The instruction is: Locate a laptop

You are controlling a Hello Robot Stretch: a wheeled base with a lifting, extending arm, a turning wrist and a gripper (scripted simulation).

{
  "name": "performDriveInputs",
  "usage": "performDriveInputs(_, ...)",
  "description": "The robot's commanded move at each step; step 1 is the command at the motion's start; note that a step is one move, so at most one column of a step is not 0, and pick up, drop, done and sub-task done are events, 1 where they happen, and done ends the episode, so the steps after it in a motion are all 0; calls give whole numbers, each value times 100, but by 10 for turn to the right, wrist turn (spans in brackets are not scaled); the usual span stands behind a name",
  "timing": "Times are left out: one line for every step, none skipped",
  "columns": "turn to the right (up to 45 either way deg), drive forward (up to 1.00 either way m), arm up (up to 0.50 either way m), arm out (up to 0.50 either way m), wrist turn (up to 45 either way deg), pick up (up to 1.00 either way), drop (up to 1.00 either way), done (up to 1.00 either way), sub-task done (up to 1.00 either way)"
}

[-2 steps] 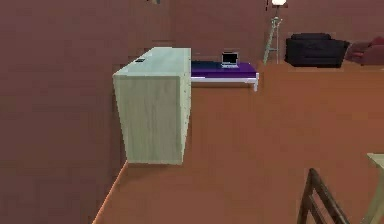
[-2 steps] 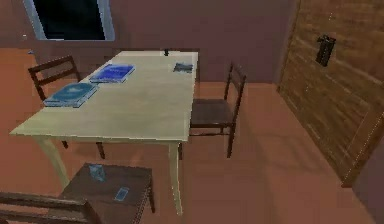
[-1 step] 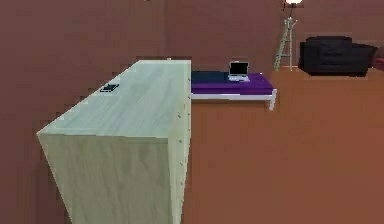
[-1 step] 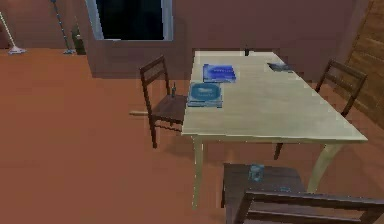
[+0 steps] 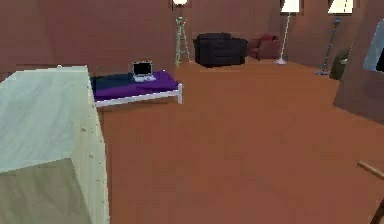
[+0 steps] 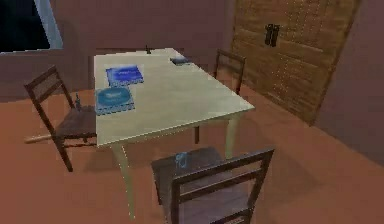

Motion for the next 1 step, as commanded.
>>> performDriveInputs(0, 75, 0, 0, 0, 0, 0, 0, 0)
